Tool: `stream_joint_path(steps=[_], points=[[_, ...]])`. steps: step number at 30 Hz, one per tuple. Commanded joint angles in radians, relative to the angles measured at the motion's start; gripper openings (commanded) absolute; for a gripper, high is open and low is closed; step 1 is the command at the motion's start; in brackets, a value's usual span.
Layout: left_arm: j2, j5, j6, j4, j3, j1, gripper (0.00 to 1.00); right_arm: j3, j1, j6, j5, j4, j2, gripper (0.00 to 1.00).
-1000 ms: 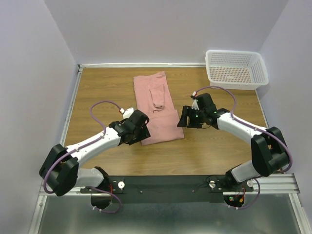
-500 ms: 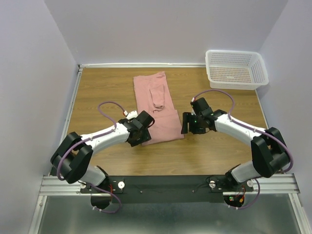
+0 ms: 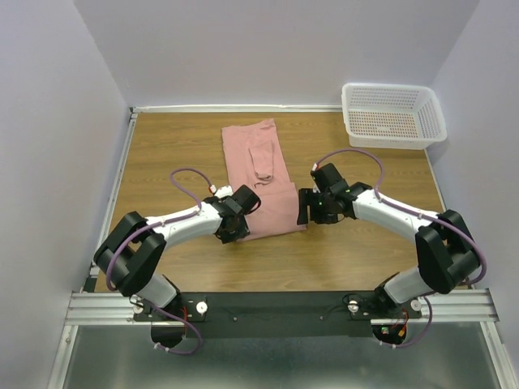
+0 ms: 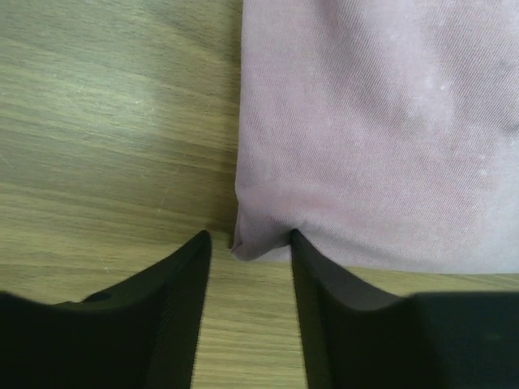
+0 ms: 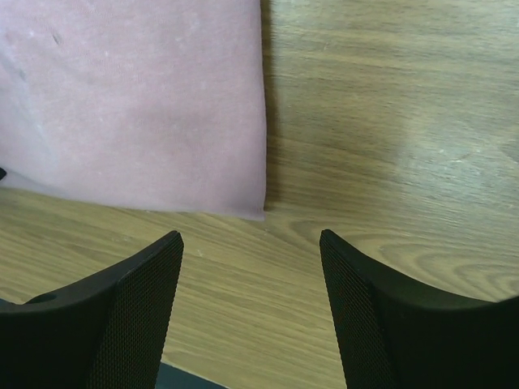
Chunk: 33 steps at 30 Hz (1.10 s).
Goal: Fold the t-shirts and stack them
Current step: Fold the tshirt
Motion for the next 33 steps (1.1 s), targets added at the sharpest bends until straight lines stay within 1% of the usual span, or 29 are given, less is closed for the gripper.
stream_joint_path(steps=[1, 2, 3, 5, 6, 8, 9, 13, 18, 21, 28, 33], points=[[0.075, -0.009, -0.003, 0.023, -0.057, -0.007, 0.47, 0.029, 0.025, 0.021, 0.052, -0.02, 0.049, 0.76], [0.078, -0.008, -0.001, 0.029, -0.061, -0.009, 0.44, 0.033, 0.03, 0.03, 0.058, -0.023, 0.058, 0.76], [0.078, -0.005, 0.0, 0.032, -0.069, -0.009, 0.39, 0.035, 0.033, 0.039, 0.058, -0.023, 0.075, 0.76], [0.081, -0.001, 0.007, 0.038, -0.072, -0.009, 0.34, 0.042, 0.044, 0.059, 0.099, -0.028, 0.09, 0.75], [0.081, -0.001, 0.01, 0.038, -0.074, -0.009, 0.28, 0.047, 0.044, 0.064, 0.109, -0.029, 0.101, 0.75], [0.083, 0.0, 0.019, 0.04, -0.075, -0.009, 0.19, 0.056, 0.047, 0.07, 0.116, -0.036, 0.107, 0.75], [0.081, 0.0, 0.022, 0.04, -0.078, -0.01, 0.11, 0.067, 0.047, 0.07, 0.116, -0.037, 0.113, 0.73], [0.068, 0.002, 0.033, 0.041, -0.091, -0.012, 0.0, 0.099, 0.05, 0.071, 0.13, -0.051, 0.138, 0.69], [0.04, 0.006, 0.043, 0.046, -0.103, -0.012, 0.0, 0.119, 0.053, 0.079, 0.142, -0.072, 0.171, 0.66], [0.025, 0.008, 0.051, 0.046, -0.106, -0.013, 0.0, 0.124, 0.053, 0.079, 0.15, -0.082, 0.181, 0.6], [0.002, 0.012, 0.065, 0.049, -0.106, -0.013, 0.0, 0.131, 0.079, 0.084, 0.13, -0.095, 0.22, 0.51], [-0.009, 0.02, 0.079, 0.05, -0.103, -0.013, 0.0, 0.136, 0.11, 0.097, 0.155, -0.103, 0.268, 0.49]])
